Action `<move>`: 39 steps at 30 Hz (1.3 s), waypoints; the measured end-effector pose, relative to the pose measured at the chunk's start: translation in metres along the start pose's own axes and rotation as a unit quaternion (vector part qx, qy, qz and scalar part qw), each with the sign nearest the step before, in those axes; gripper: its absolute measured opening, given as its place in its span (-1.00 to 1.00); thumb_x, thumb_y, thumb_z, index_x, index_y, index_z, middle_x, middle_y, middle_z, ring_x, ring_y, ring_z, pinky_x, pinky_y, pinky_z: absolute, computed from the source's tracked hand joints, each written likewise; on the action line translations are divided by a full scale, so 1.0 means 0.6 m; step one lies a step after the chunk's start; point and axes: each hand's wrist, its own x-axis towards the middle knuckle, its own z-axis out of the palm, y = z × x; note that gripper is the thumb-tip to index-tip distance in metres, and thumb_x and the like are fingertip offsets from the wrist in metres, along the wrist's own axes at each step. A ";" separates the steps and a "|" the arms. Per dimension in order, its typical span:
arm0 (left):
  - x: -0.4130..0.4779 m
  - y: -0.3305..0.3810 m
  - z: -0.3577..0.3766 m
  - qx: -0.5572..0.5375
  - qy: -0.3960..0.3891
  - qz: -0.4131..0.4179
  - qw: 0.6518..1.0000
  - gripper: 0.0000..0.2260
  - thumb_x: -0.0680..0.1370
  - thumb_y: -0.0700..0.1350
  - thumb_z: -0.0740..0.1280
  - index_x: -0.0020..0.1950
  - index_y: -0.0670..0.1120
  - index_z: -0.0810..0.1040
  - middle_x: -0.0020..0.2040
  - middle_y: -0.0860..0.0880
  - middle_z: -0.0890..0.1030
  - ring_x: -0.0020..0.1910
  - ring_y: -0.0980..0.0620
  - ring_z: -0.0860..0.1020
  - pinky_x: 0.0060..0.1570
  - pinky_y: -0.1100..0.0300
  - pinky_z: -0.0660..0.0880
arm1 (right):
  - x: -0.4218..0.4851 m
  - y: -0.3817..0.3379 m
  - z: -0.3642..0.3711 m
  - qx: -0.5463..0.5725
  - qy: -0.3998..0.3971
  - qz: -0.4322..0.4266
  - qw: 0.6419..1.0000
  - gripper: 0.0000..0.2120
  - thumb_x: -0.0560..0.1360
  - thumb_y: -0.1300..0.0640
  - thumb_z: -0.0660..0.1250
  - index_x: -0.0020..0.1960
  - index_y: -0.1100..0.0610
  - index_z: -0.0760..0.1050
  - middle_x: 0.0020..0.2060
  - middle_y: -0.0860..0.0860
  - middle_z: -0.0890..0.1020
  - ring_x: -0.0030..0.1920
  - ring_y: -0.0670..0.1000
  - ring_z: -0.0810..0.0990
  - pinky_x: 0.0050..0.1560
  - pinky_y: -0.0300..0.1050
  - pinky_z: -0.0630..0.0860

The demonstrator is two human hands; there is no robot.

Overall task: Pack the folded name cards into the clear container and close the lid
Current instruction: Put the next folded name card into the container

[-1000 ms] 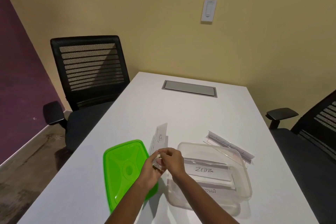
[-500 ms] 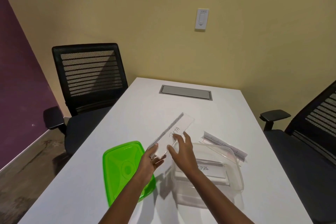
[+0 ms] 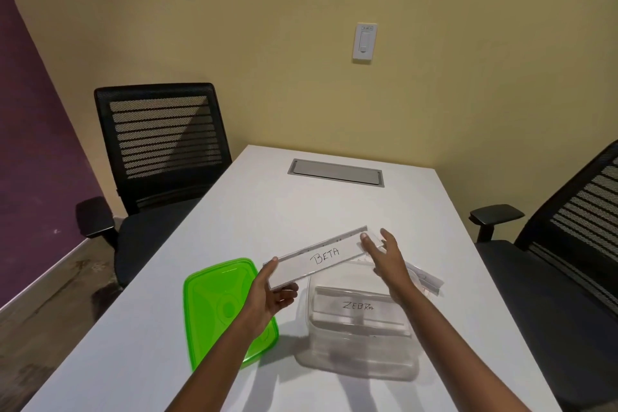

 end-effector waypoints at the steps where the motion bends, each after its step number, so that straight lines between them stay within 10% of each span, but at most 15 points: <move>1: -0.002 0.000 0.003 -0.002 -0.005 -0.003 1.000 -0.70 0.58 0.06 0.15 -0.04 -0.12 0.54 -0.50 -0.09 0.63 -0.58 0.07 0.56 -0.45 0.29 0.54 | 0.001 0.002 -0.008 0.036 -0.026 0.036 0.998 -0.40 0.51 -0.07 0.26 0.46 0.05 0.14 0.43 0.12 0.30 0.43 0.13 0.28 0.34 0.10 0.31; 11: 0.009 -0.003 0.036 0.045 0.041 -0.096 0.994 -0.55 0.54 0.19 0.15 -0.17 -0.19 0.50 -0.41 -0.16 0.59 -0.49 -0.01 0.57 -0.34 0.19 0.41 | -0.002 0.029 -0.056 0.095 -0.101 0.107 0.984 -0.82 0.52 0.14 0.28 0.10 0.16 0.48 -0.24 -0.01 0.55 -0.25 0.01 0.51 -0.16 -0.15 0.50; 22: 0.031 -0.002 0.077 0.130 -0.121 -0.089 0.980 -0.90 0.50 -0.32 0.33 -0.03 -0.17 0.52 -0.12 -0.13 0.59 -0.22 0.02 0.56 -0.16 0.27 0.62 | 0.003 0.058 -0.137 0.129 -0.057 0.129 0.982 -0.78 0.51 0.14 0.29 0.13 0.20 0.46 -0.12 0.10 0.56 -0.17 0.06 0.55 -0.16 -0.15 0.56; 27: 0.048 -0.002 0.089 0.416 -0.135 0.007 0.899 -0.65 0.37 -0.41 0.43 0.01 -0.03 0.52 -0.22 -0.06 0.53 -0.23 0.08 0.52 -0.17 0.35 0.48 | 0.008 0.059 -0.169 0.087 -0.095 0.079 0.989 -0.71 0.46 0.24 0.36 0.16 0.26 0.45 -0.01 0.10 0.62 -0.10 -0.01 0.63 -0.16 -0.28 0.60; 31: 0.061 -0.006 0.115 0.434 -0.114 0.005 0.894 -0.53 0.36 -0.41 0.44 0.19 -0.07 0.45 -0.20 -0.06 0.49 -0.23 0.05 0.48 -0.18 0.31 0.45 | 0.020 0.062 -0.180 0.109 -0.083 0.040 0.990 -0.78 0.44 0.30 0.37 0.08 0.24 0.48 -0.03 0.13 0.60 -0.13 0.02 0.64 -0.29 -0.34 0.58; 39: 0.099 -0.023 0.136 0.620 -0.061 0.044 0.781 -0.47 0.39 -0.35 0.42 0.34 -0.15 0.43 0.37 -0.16 0.41 0.30 -0.09 0.41 -0.01 0.23 0.39 | 0.050 0.081 -0.188 -0.163 -0.139 0.013 0.977 -0.75 0.32 0.36 0.46 -0.14 0.05 0.55 -0.07 0.04 0.61 -0.08 0.01 0.60 -0.07 -0.26 0.54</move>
